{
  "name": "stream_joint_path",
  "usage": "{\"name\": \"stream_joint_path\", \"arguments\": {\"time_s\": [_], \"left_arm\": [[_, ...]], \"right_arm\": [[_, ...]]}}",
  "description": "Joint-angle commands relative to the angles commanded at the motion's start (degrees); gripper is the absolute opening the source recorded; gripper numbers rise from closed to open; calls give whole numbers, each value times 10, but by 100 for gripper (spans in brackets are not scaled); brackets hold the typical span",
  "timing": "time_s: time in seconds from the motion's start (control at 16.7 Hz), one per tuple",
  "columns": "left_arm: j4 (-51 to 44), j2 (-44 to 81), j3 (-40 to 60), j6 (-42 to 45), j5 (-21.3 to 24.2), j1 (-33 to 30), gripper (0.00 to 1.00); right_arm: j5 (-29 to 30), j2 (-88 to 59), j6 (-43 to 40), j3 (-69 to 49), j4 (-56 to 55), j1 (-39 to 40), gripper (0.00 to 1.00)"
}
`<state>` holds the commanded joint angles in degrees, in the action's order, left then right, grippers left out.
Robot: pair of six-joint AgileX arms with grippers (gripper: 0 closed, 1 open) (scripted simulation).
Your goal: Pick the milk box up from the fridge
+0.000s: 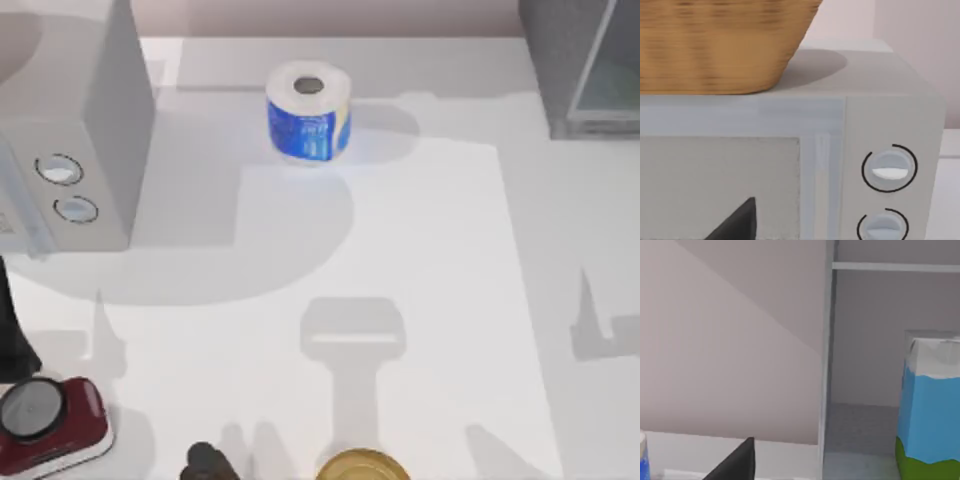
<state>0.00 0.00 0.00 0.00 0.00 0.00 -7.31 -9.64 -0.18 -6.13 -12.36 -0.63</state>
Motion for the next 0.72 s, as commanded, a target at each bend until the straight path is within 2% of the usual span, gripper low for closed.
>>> {"name": "stream_joint_path", "arguments": {"time_s": [0.3,0.72], "left_arm": [[0,0,0,0,0,0,100],[0,0,0,0,0,0,100]], "right_arm": [[-94,-230,9,-57,-225,-41,100],[-174,-643,17,-47,-604,-191,100]]}}
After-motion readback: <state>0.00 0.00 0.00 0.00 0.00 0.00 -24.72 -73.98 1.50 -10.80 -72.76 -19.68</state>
